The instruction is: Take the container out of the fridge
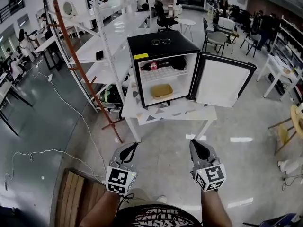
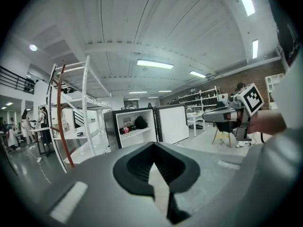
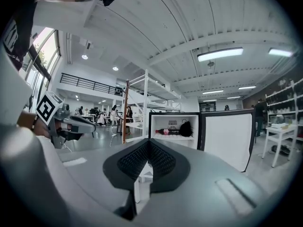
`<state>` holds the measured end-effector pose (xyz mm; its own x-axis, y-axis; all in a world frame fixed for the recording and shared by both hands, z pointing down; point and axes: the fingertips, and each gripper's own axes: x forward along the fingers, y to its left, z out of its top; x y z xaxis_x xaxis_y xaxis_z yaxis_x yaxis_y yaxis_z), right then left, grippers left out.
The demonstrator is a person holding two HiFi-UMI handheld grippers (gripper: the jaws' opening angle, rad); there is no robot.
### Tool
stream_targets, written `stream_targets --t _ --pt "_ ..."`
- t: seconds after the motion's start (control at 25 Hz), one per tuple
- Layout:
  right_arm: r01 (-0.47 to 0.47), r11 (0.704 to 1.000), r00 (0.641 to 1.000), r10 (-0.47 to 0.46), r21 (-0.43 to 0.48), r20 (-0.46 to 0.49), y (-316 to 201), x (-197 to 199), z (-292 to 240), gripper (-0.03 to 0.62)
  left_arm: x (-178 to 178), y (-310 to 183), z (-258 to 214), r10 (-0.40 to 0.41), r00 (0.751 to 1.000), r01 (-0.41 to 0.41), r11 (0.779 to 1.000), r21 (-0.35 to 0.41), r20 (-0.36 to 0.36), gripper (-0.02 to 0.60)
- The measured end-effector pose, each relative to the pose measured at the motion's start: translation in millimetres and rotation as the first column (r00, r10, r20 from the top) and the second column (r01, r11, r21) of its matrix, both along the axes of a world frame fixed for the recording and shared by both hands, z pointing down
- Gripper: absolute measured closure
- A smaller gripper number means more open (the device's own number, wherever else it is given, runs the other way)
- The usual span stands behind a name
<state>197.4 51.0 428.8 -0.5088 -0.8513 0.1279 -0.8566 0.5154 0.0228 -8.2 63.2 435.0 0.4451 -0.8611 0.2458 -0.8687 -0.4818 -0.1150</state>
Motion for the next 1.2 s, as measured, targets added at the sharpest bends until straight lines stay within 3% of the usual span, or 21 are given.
stream_targets --t 0.52,0.88,1.2 --pt "0.009 1.000 1.000 -0.009 0.000 -0.008 -17.0 -21.7 6.6 0.568 -23.6 -14.1 14.2 -0.004 1.000 0.004 1.000 -0.020 0.003 0.581" --pt "0.000 1.000 1.000 0.001 0.018 -0.030 -40.4 -43.0 -1.4 0.568 -35.2 -48.5 -1.5 0.007 1.000 -0.006 0.999 0.040 -0.012 0.581" --pt "-0.002 1.000 0.999 0.002 0.011 -0.048 -45.3 -39.5 0.4 0.568 -38.5 -55.7 4.2 -0.014 0.999 0.015 0.999 0.033 -0.036 0.581"
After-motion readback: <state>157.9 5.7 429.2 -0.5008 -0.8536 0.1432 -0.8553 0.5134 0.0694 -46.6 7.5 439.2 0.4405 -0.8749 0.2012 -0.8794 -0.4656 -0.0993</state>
